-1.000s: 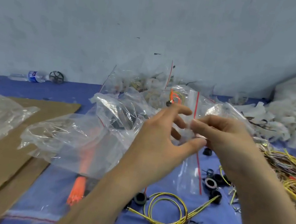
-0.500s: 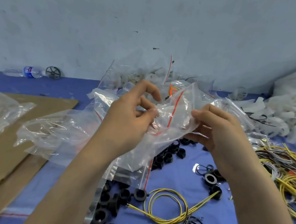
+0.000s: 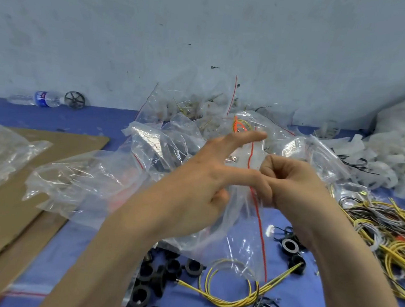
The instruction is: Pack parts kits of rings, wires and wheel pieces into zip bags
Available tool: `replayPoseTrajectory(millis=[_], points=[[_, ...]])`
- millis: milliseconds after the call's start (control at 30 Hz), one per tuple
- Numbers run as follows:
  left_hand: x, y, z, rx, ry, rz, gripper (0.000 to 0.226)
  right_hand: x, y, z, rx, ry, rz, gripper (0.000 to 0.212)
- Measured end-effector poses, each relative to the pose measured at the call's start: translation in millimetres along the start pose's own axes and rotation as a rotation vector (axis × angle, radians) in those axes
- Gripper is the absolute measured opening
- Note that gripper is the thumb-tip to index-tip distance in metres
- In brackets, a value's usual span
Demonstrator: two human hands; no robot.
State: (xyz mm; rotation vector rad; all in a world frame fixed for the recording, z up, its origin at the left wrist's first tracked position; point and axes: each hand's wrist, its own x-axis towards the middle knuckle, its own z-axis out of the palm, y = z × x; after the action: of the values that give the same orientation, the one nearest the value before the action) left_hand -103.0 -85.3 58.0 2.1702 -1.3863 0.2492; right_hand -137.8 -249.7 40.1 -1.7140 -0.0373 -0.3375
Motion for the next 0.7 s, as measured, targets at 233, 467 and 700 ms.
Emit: replayPoseTrajectory(millis=[233,467,700], points=[[-1.5,8.3,0.9,0.039,0.016,-0.065,0.014,6.4,9.4,-10.8,0.07,0.185,0.044,0.032],[2.3,13.1,14.2,0.112,-0.057,-0.122,0.038,18.7,29.0,-22.3,0.44,0.439,0.14,0.027],[1.5,-14.7,0.8,0.082,0.244,-0.237,0.022,22.6,55.5,-26.2,0.25,0.442,0.152,0.014]])
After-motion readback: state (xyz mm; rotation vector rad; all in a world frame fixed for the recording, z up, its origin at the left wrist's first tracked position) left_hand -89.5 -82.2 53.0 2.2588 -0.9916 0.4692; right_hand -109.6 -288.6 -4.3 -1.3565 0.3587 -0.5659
